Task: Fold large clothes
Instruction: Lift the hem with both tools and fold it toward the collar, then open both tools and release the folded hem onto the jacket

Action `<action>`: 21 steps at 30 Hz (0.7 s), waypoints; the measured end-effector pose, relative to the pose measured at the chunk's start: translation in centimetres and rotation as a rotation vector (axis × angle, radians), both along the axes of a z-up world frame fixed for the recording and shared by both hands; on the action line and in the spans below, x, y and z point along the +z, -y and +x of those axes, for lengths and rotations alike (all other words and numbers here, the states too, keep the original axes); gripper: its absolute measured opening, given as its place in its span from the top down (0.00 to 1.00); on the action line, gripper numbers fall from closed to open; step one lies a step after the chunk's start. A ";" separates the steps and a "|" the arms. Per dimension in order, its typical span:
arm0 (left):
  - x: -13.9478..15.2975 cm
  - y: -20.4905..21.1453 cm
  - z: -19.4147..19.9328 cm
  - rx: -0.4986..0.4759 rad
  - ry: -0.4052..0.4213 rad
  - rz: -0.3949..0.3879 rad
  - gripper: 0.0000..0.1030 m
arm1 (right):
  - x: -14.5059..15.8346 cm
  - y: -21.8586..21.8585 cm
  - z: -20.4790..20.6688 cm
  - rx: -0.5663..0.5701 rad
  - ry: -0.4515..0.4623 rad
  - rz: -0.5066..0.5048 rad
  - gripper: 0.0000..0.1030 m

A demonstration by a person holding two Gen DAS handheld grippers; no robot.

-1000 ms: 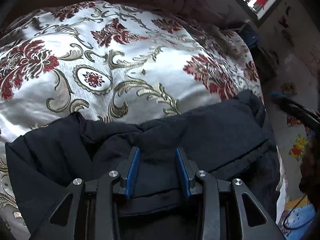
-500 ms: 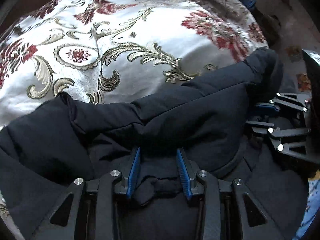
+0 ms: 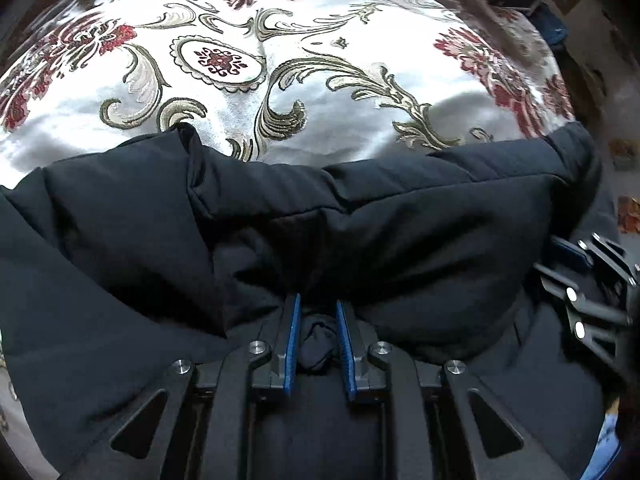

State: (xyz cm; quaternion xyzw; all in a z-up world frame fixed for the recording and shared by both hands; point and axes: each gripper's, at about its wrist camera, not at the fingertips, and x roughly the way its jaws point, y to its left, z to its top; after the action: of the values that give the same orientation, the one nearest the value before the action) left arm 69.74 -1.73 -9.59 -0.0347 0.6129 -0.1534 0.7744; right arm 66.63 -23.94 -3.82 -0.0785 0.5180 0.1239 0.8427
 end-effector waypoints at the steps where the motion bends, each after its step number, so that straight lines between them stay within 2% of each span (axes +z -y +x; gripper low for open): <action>1: 0.3 0.0 -0.3 0.002 0.009 0.004 0.83 | 0.4 0.5 -0.3 -0.014 0.002 0.035 0.69; 4: 1.5 -0.6 -1.3 0.034 0.029 -0.031 0.83 | 1.5 1.9 -1.7 -0.061 0.023 0.114 0.64; 6: 2.3 -1.6 -1.9 0.090 0.040 -0.080 0.79 | 2.4 2.3 -2.8 -0.074 0.062 0.124 0.52; 10: 4.4 -3.0 -3.9 0.202 0.096 -0.108 0.79 | 4.1 2.7 -4.5 -0.067 0.114 0.136 0.42; 12: 5.7 -3.1 -4.6 0.230 0.123 -0.105 0.77 | 4.8 3.2 -5.0 -0.068 0.114 0.148 0.24; 13: 6.1 -3.2 -5.2 0.237 0.129 -0.110 0.76 | 5.3 3.4 -5.6 -0.069 0.117 0.160 0.21; 14: 6.5 -3.6 -5.4 0.244 0.128 -0.117 0.70 | 5.9 3.7 -6.2 -0.069 0.128 0.168 0.20; 15: 6.9 -3.7 -5.8 0.254 0.117 -0.123 0.55 | 6.5 3.8 -6.7 -0.070 0.140 0.172 0.18; 16: 7.5 -3.7 -6.5 0.274 0.111 -0.126 0.44 | 7.0 4.0 -7.2 -0.070 0.151 0.173 0.17; 17: 7.9 -4.0 -7.3 0.288 0.126 -0.129 0.24 | 7.6 4.1 -7.7 -0.071 0.164 0.172 0.14; 18: 8.8 -3.8 -8.1 0.305 0.167 -0.135 0.15 | 8.3 4.3 -8.2 -0.075 0.179 0.172 0.10; 21: 10.9 -3.1 -10.4 0.343 0.229 -0.169 0.08 | 10.3 4.8 -9.8 -0.086 0.223 0.183 0.05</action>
State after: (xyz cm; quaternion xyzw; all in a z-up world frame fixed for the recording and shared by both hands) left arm 59.38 1.34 1.31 -0.1854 0.4913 -0.0733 0.8479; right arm 56.83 -28.76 6.52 0.0075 0.4107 0.1247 0.9032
